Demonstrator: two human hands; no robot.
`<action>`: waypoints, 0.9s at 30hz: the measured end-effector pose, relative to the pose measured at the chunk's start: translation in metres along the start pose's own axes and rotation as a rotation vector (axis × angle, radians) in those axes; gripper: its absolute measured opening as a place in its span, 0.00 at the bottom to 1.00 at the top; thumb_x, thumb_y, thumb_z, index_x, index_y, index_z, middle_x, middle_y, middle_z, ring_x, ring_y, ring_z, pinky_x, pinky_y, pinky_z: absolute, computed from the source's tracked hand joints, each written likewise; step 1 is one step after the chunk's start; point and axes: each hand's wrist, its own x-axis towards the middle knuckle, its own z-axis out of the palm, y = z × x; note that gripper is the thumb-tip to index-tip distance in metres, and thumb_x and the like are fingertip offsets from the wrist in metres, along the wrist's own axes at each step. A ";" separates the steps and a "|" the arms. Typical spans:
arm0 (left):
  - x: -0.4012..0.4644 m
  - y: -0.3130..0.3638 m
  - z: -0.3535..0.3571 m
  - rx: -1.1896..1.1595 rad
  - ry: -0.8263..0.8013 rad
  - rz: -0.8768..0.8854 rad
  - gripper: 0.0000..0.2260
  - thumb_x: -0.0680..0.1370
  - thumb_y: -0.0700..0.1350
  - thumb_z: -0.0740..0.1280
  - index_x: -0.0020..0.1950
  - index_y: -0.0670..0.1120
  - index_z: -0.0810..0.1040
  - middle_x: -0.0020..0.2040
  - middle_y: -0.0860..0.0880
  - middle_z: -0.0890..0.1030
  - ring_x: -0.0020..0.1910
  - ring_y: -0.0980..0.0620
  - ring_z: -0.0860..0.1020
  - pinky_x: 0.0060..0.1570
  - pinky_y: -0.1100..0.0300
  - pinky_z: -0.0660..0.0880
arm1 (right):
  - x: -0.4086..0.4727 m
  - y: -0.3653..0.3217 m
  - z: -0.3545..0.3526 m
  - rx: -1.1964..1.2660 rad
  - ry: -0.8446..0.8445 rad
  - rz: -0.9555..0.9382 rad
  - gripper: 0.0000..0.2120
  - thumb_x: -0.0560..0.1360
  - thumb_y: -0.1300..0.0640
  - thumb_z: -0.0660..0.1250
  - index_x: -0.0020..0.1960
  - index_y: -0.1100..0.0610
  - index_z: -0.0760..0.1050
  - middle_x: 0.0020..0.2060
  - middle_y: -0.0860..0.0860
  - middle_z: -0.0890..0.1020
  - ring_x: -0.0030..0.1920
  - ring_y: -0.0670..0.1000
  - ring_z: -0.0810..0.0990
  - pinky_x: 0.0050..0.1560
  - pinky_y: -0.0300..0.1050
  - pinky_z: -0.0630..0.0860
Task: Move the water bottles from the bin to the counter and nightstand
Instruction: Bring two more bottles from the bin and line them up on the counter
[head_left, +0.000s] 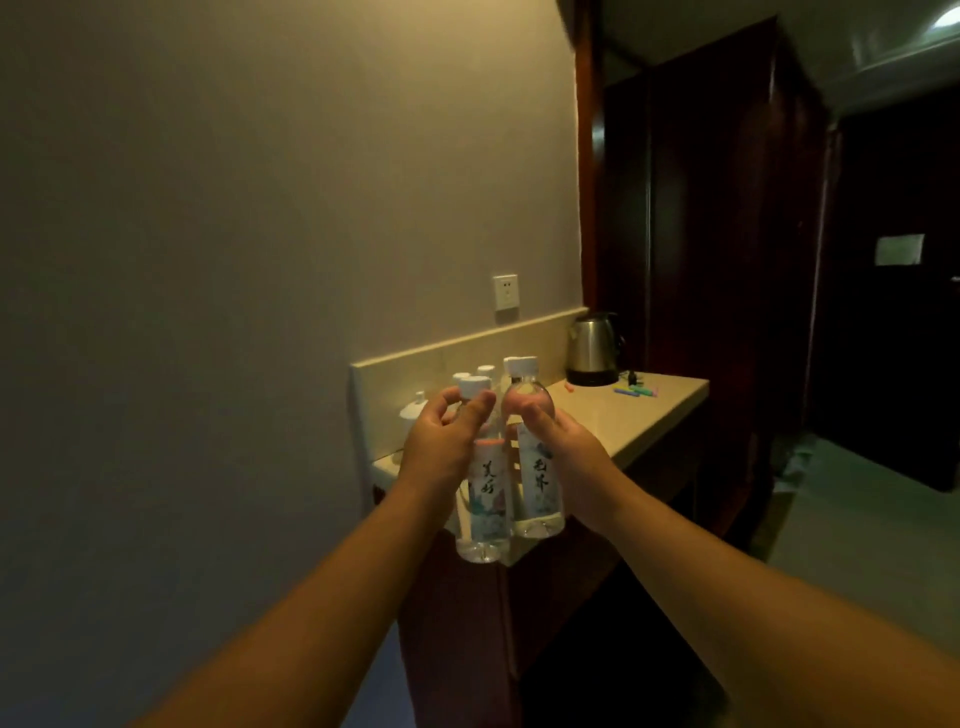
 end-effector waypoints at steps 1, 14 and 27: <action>0.007 0.005 0.013 0.042 -0.006 0.002 0.10 0.77 0.54 0.72 0.56 0.53 0.78 0.49 0.48 0.86 0.41 0.51 0.87 0.32 0.61 0.80 | 0.003 -0.008 -0.016 -0.018 -0.008 -0.009 0.21 0.83 0.50 0.61 0.71 0.59 0.70 0.63 0.63 0.80 0.60 0.62 0.82 0.60 0.60 0.79; 0.116 0.001 0.115 0.467 0.023 0.092 0.13 0.78 0.50 0.71 0.61 0.50 0.75 0.50 0.51 0.83 0.49 0.52 0.82 0.41 0.58 0.78 | 0.113 0.008 -0.147 -0.073 0.036 -0.009 0.27 0.79 0.44 0.66 0.72 0.56 0.67 0.60 0.56 0.82 0.59 0.55 0.83 0.53 0.50 0.80; 0.222 -0.025 0.122 0.883 0.119 0.010 0.12 0.73 0.53 0.76 0.50 0.48 0.79 0.45 0.49 0.83 0.44 0.51 0.82 0.45 0.55 0.81 | 0.237 0.057 -0.196 -0.078 -0.146 0.025 0.20 0.72 0.44 0.72 0.62 0.46 0.75 0.54 0.48 0.85 0.52 0.46 0.85 0.42 0.38 0.81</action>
